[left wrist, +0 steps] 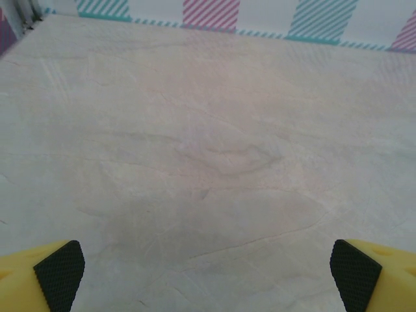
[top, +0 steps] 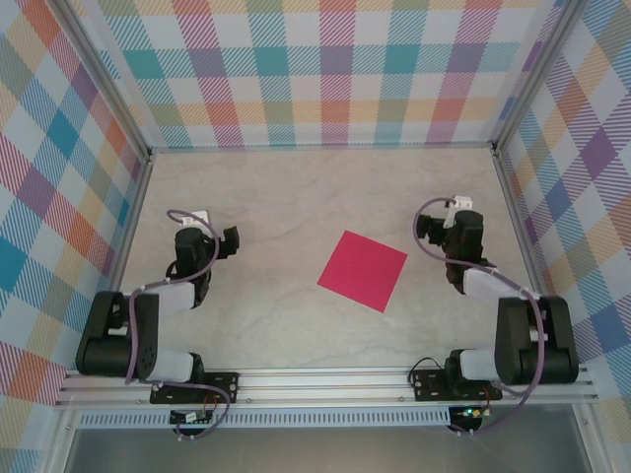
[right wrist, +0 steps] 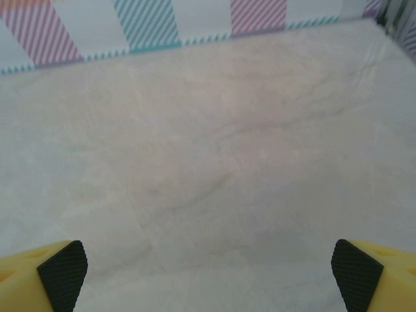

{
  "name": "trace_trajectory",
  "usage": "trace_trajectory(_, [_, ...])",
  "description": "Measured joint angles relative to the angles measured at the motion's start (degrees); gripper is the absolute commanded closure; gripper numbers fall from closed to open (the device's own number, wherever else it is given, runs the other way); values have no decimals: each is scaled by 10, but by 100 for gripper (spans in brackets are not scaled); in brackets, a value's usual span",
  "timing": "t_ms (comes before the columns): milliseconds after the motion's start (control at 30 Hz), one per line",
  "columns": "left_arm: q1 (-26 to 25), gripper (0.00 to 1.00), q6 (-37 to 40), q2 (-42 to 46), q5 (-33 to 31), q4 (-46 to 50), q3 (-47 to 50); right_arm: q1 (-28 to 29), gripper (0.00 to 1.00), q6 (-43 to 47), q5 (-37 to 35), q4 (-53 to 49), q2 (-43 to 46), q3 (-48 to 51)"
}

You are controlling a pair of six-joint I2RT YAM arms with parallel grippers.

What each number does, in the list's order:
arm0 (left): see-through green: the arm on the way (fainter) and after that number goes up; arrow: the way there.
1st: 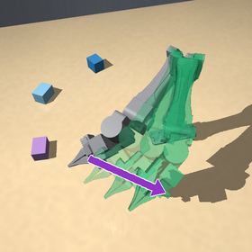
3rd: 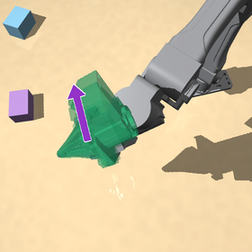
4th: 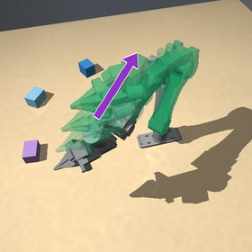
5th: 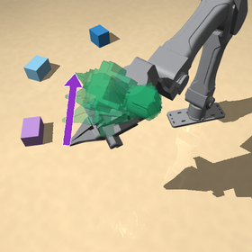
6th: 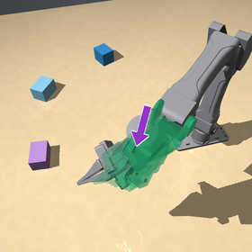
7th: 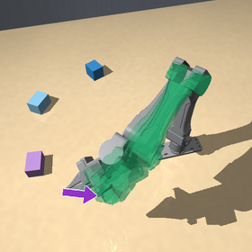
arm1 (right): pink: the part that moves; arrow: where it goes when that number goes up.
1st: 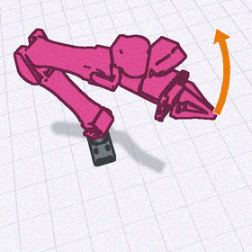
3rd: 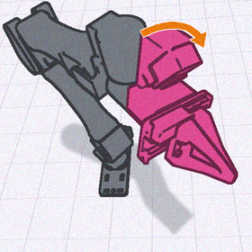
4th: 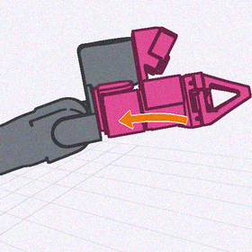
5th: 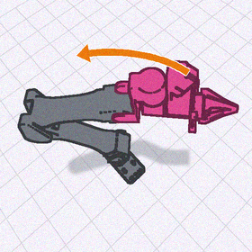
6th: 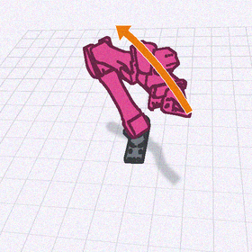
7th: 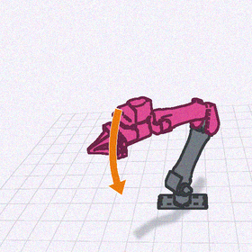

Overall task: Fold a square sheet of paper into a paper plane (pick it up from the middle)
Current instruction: Move the paper to the center of the table.

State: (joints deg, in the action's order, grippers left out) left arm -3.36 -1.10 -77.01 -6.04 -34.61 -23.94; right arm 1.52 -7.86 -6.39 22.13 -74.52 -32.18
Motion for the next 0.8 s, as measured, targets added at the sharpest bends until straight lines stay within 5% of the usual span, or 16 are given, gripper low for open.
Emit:
trace_trajectory(333, [0, 0, -129, 143, 15, 287, -132, 19, 0, -227, 83, -246, 29, -105])
trace_trajectory(800, [-2, 0, -191, 115, 86, 509, -202, 203, 4, -347, 84, -374, -188, -224])
